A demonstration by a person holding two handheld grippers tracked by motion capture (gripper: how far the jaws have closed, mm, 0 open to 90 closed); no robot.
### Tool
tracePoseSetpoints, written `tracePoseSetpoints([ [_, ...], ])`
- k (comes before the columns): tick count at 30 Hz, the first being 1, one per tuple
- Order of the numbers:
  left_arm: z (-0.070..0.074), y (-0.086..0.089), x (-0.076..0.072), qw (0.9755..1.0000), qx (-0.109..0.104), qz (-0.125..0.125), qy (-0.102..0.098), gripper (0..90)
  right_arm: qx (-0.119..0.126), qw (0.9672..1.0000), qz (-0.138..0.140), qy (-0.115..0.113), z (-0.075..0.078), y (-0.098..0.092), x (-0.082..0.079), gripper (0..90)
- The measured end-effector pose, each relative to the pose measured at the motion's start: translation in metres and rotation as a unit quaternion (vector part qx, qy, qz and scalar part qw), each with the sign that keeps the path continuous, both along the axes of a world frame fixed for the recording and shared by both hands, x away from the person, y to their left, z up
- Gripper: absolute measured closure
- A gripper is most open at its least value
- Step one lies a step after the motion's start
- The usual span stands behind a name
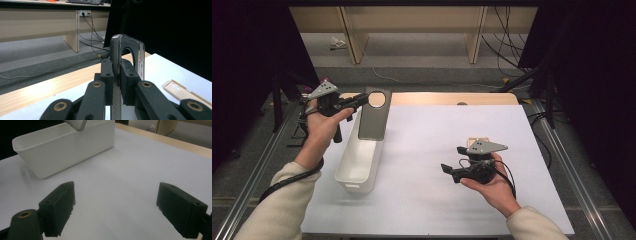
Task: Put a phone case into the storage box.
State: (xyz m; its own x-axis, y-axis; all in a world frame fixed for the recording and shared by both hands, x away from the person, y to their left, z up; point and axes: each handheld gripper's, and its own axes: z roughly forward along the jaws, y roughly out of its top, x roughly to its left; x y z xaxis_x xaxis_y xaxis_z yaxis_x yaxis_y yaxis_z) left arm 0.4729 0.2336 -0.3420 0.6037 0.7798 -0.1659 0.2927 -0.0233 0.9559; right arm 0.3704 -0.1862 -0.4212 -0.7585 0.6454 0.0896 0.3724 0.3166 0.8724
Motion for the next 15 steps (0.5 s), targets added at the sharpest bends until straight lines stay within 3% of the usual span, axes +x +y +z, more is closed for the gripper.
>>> tracePoseSetpoints([
  [15,0.000,0.012,0.018,0.9999,-0.008,0.011,0.009,81.8,0.001,1.0000,-0.001,0.003,0.000,0.000,0.000,16.2],
])
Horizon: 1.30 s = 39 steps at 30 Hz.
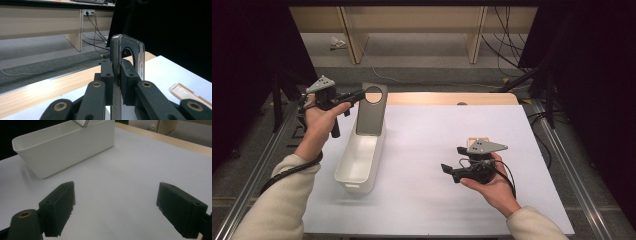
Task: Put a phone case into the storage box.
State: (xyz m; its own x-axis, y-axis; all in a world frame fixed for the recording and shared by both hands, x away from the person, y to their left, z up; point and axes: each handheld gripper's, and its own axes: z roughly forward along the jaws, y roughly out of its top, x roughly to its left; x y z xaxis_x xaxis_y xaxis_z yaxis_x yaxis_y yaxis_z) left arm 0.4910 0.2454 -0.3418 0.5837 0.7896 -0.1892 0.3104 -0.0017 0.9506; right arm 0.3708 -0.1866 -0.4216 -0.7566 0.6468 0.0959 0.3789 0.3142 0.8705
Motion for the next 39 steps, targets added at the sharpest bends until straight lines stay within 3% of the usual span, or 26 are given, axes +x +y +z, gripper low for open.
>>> tracePoseSetpoints([
  [8,-0.001,0.004,0.005,0.9998,0.017,0.009,-0.005,81.7,0.001,1.0000,0.000,0.001,0.000,0.000,0.000,16.2],
  [21,-0.007,0.008,0.017,0.9997,0.020,0.009,-0.005,81.8,0.002,1.0000,0.000,0.001,-0.001,0.000,0.001,16.2],
  [39,-0.025,0.014,0.034,0.9992,0.030,0.019,0.017,81.8,0.002,1.0000,0.000,0.001,0.000,-0.001,0.001,16.2],
])
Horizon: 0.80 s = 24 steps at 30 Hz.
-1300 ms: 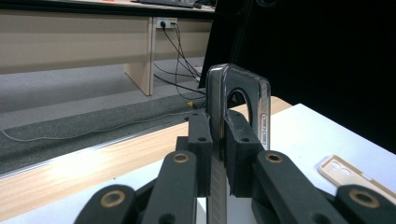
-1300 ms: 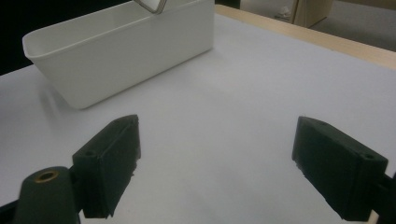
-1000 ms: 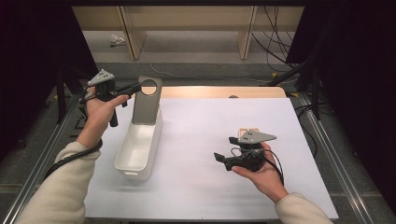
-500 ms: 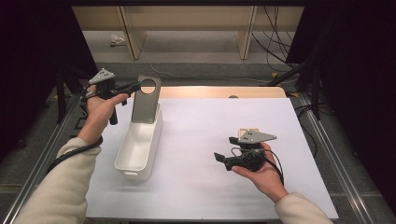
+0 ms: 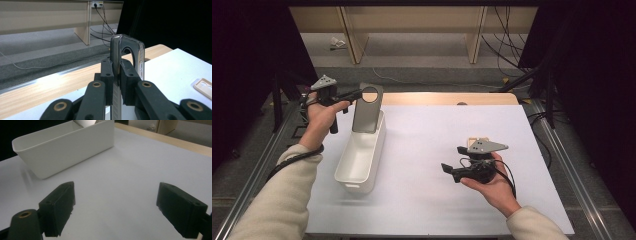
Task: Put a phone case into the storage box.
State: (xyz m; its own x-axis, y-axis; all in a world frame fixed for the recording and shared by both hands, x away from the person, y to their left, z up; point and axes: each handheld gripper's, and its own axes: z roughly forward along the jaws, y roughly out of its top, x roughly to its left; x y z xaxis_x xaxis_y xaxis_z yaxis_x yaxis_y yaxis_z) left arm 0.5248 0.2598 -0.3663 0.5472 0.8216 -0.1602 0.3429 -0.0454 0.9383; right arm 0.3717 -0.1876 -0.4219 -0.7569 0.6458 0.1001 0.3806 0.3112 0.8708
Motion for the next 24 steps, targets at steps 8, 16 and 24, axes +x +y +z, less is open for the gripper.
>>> tracePoseSetpoints([
  [8,-0.005,-0.001,0.005,1.0000,0.002,0.001,0.006,81.8,0.000,1.0000,0.000,0.000,0.000,0.000,0.000,16.2],
  [16,-0.010,-0.001,0.009,0.9999,0.003,0.002,0.012,81.7,0.001,1.0000,0.000,0.001,0.000,0.000,0.000,16.2],
  [24,-0.017,-0.003,0.013,0.9998,0.008,0.001,0.020,81.7,0.001,1.0000,0.001,0.001,0.000,0.000,0.000,16.2],
])
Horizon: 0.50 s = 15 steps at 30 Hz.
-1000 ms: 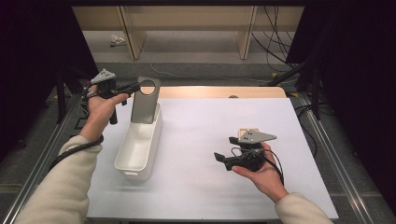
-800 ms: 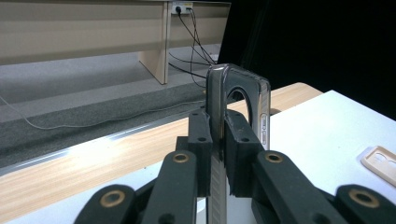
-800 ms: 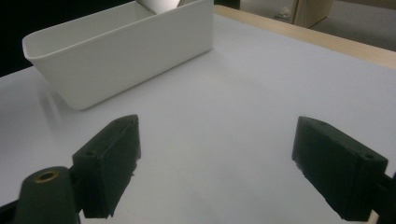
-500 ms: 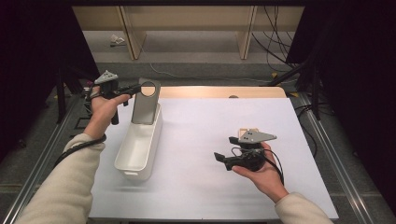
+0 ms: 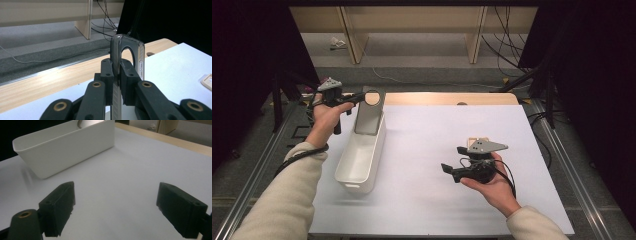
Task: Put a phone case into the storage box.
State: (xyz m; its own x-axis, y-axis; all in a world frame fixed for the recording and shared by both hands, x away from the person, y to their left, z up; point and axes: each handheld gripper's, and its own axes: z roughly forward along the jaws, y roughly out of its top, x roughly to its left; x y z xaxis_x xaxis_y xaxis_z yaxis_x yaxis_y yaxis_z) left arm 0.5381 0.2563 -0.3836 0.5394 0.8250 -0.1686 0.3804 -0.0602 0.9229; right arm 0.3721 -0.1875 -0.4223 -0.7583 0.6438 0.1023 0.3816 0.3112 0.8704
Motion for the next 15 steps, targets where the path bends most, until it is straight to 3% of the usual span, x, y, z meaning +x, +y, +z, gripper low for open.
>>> tracePoseSetpoints([
  [15,-0.013,-0.001,0.004,0.9999,0.003,0.006,0.015,81.5,0.001,1.0000,0.000,0.000,0.000,0.000,0.000,16.2],
])
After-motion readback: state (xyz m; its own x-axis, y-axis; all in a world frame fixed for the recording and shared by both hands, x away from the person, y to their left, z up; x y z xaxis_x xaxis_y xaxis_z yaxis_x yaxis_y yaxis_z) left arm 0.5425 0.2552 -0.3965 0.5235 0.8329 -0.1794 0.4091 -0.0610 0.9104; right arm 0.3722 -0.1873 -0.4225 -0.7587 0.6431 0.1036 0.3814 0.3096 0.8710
